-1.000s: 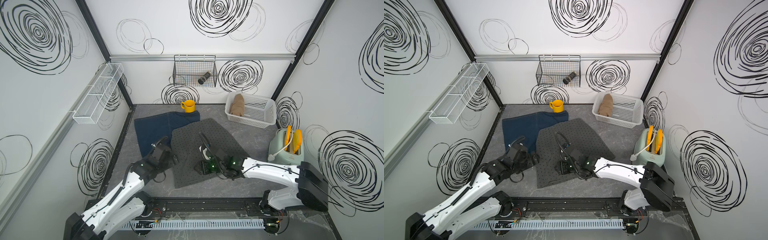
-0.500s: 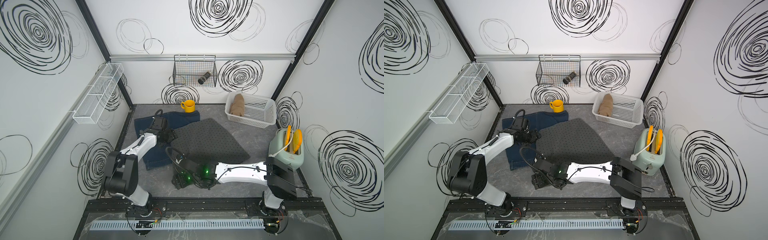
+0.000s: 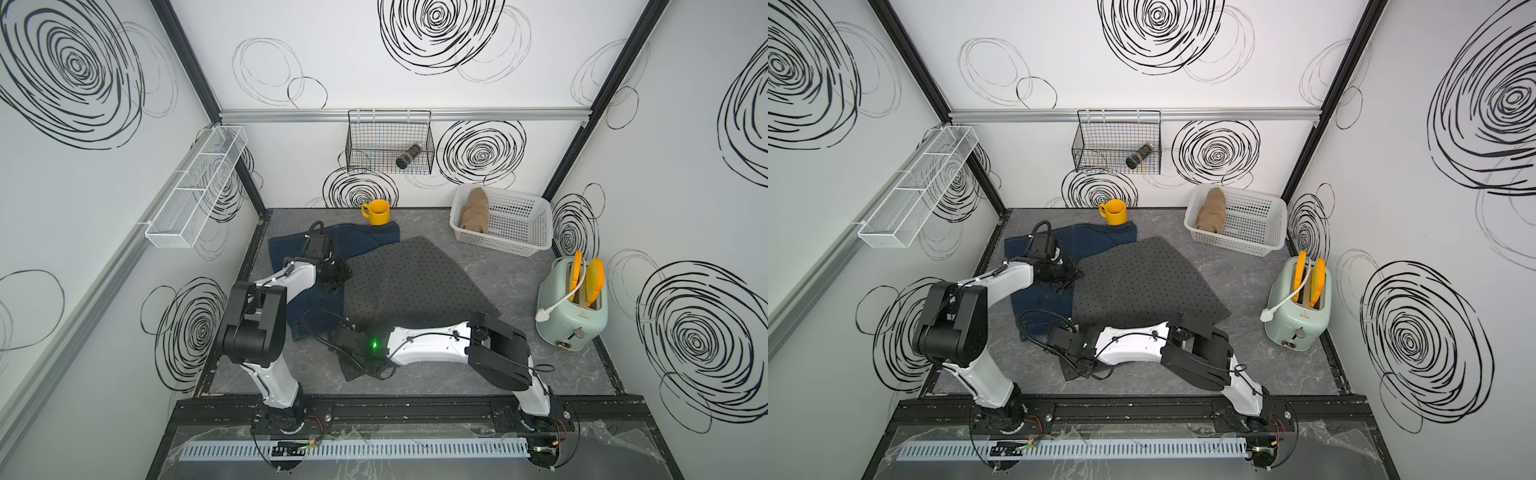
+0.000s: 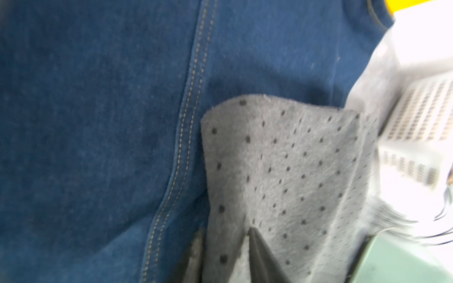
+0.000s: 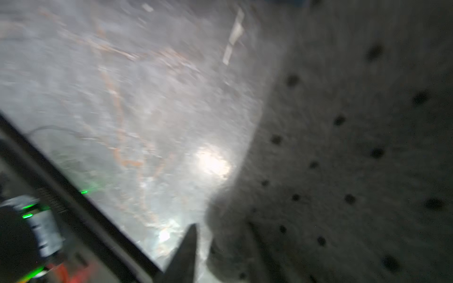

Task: Roll up the skirts
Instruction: Fold the skirt at the center of the board.

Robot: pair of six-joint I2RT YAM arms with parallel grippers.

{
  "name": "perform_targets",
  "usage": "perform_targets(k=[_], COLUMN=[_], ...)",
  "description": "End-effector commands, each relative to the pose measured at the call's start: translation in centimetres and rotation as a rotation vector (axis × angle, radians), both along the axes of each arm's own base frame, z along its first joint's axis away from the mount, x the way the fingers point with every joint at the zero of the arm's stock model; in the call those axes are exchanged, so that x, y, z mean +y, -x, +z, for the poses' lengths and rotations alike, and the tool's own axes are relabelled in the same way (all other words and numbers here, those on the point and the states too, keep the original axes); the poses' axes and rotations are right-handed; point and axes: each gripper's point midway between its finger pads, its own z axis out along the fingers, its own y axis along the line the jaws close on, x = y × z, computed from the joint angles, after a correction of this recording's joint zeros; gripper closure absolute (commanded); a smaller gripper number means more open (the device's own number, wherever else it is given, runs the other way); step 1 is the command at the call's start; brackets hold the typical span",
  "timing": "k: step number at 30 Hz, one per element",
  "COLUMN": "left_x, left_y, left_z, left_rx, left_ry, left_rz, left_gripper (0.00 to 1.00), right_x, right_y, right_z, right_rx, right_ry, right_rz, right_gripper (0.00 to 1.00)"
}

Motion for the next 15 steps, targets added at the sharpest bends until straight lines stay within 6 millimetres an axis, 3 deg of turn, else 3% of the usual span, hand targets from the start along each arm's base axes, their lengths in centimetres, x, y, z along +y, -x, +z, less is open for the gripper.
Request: perform_targets(k=[1,2,5,10,15], left_x=[-0.4,-0.4,-0.3,0.8,1.8], left_y=[-0.9,-1.0,-1.2,-0.8,1.0], left_z=[0.4,0.5,1.7,5.2,8.1], left_rx=[-0.036,-0.041,-0.075,-0.176,-0.239], left_ry=[0.036,0.035,0.031,-0.035,-0.1], left_rz=[0.006,0.003,0.004,0.039,0.085], left_gripper=[0.94,1.0,1.0,1.0,1.0], right_x=[-2.5,-2.1,-1.6,-4.0,-6.2], right_y=[0.8,1.2,2.9,4.8,7.1], right_z=[-2.0,-1.2,1.7,5.7,8.7], right_rx=[0.039,0.042,0.065,0.119,0.24], right_ry=[0.073,0.03,-0.102,-0.285,-0.461], right_rz=[-0.005,0.015,0.118,0.217,0.315], right_gripper=[0.93,0.95,1.0,1.0,1.0])
